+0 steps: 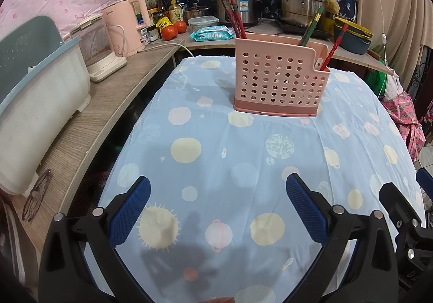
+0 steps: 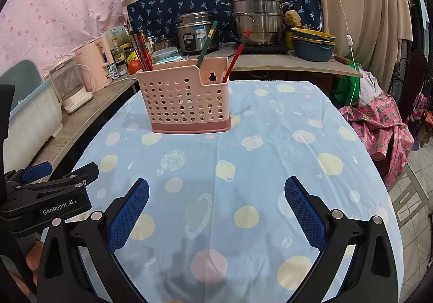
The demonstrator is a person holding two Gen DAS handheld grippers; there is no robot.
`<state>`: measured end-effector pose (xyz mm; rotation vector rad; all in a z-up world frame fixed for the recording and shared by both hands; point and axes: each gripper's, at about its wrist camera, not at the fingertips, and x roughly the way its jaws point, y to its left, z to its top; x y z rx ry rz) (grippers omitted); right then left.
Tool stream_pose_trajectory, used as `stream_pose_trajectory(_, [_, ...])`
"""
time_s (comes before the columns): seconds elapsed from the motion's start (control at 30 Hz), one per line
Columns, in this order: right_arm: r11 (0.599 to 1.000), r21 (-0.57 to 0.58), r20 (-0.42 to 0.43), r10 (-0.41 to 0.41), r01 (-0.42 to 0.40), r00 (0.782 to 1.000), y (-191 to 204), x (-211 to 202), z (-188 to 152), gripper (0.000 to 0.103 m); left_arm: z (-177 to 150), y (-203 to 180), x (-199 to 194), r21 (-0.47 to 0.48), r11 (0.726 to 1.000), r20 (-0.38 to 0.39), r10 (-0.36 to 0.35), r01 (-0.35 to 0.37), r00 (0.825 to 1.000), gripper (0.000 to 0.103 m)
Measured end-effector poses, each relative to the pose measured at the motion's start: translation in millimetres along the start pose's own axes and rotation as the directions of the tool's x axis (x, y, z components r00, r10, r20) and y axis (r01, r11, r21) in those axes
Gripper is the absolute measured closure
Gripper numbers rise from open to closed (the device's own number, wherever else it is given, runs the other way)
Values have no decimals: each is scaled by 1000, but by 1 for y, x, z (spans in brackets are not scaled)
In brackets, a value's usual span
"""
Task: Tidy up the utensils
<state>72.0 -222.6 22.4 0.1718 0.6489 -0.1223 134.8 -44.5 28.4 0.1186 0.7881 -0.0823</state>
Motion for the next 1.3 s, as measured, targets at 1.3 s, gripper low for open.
stream_pose_trajectory(1.3, [999, 4, -10, -33, 33, 999, -2, 2, -5, 7, -4, 3, 6, -18, 1000, -6, -5, 5, 1000, 7])
